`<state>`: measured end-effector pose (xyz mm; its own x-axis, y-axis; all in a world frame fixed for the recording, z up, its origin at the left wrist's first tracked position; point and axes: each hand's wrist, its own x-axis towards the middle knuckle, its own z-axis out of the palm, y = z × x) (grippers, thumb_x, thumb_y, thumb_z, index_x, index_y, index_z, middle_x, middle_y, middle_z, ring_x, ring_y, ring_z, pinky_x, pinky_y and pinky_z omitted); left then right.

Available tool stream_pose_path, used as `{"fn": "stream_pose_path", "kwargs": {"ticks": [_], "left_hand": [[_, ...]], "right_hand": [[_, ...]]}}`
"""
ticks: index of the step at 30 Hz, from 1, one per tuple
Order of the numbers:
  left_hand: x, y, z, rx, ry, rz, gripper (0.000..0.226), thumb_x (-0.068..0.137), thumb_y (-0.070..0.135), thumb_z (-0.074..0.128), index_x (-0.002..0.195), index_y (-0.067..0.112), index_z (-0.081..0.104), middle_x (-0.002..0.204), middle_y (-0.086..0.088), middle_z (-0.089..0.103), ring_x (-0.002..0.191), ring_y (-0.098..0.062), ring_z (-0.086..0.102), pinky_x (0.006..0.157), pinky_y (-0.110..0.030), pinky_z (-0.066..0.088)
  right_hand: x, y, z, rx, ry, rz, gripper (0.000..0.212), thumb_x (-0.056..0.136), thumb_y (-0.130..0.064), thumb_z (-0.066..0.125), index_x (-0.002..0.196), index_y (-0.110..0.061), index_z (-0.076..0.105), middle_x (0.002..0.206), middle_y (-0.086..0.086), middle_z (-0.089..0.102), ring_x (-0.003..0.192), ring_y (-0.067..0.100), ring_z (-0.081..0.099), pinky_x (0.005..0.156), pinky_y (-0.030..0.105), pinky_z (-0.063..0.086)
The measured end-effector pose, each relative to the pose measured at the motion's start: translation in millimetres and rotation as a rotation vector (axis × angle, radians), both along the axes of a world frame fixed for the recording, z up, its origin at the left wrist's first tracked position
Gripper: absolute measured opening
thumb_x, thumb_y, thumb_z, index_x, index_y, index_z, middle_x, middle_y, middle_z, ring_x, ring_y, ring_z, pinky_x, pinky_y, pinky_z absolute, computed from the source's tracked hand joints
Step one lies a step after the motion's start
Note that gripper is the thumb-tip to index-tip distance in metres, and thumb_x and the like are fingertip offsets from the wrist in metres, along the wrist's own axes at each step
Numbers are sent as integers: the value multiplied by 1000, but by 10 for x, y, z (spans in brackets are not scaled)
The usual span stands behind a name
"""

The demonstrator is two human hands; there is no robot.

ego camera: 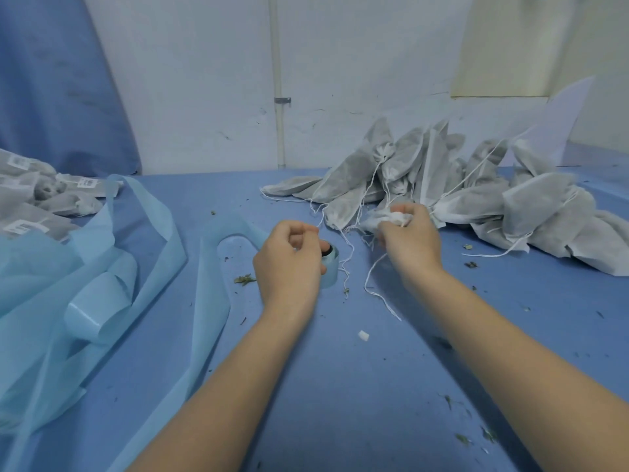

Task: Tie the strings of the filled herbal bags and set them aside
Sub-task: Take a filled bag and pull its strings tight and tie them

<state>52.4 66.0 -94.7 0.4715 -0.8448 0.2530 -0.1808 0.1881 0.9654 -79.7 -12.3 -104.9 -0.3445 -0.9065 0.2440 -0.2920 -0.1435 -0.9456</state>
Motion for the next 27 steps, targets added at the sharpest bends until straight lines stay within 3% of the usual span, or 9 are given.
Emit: {"fn": "stream_pose_path", "kwargs": {"ticks": [3, 6, 10, 13, 15, 17, 22, 24, 27], "left_hand": [[-40, 18, -7, -20, -97, -26, 18, 83, 11, 53, 81, 28, 58, 65, 15, 65, 51, -4, 58, 54, -23, 40], [-83, 40, -10, -81, -241, -64, 19, 82, 14, 60, 83, 33, 56, 68, 17, 62, 62, -5, 57, 64, -21, 43], [-165, 115, -27, -206, -590, -222, 41, 74, 18, 71, 112, 23, 56, 105, 11, 54, 87, -7, 49, 81, -19, 38], [-277, 172, 12, -183, -586, -363, 59, 68, 35, 69, 123, 25, 50, 118, 12, 49, 106, -5, 47, 91, -15, 35], [-335, 186, 63, -138, -469, -452, 65, 62, 38, 61, 124, 28, 48, 113, 18, 52, 104, 4, 50, 87, -6, 36], [-364, 183, 93, -92, -471, -509, 65, 61, 36, 56, 125, 31, 46, 107, 22, 55, 99, 7, 53, 78, -1, 36], [-356, 172, 85, -7, -640, -476, 49, 75, 41, 54, 122, 30, 43, 106, 12, 58, 88, -8, 54, 66, -9, 38], [-332, 161, 83, 13, -773, -423, 38, 83, 36, 53, 119, 29, 43, 96, 8, 60, 86, -16, 56, 62, -24, 39], [-290, 151, 86, 2, -936, -329, 27, 87, 29, 49, 113, 26, 45, 75, 8, 53, 83, -21, 52, 52, -25, 32]], "right_hand": [[-177, 203, 99, 25, -215, 88, 24, 81, 0, 54, 90, -22, 57, 81, -3, 56, 59, 14, 54, 68, 36, 51], [-333, 413, 205, 58, -307, 196, 26, 82, 5, 47, 86, -18, 59, 60, -3, 47, 41, 8, 38, 46, 24, 35], [-424, 653, 273, 115, -334, 337, 28, 80, 7, 37, 81, -9, 60, 57, 0, 28, 38, 8, 21, 35, 18, 21], [-424, 743, 292, 170, -323, 473, 33, 77, 7, 33, 80, -6, 63, 53, -4, 22, 38, 8, 15, 35, 15, 19], [-411, 781, 296, 194, -325, 597, 34, 76, 8, 31, 81, -6, 63, 48, -5, 27, 38, 7, 16, 35, 14, 19], [-394, 806, 280, 204, -342, 694, 36, 77, 9, 30, 85, -5, 62, 54, 0, 34, 38, 6, 17, 36, 13, 19], [-387, 829, 219, 208, -154, 747, 29, 73, -6, 48, 94, -12, 67, 55, -5, 39, 44, 8, 26, 43, 16, 23], [-397, 829, 212, 188, -9, 676, 22, 80, -8, 58, 100, -14, 66, 55, -8, 43, 46, 6, 33, 44, 16, 29], [-418, 832, 191, 116, 209, 549, 15, 84, -20, 61, 99, -22, 64, 62, -8, 53, 55, 8, 42, 57, 22, 36]]}}
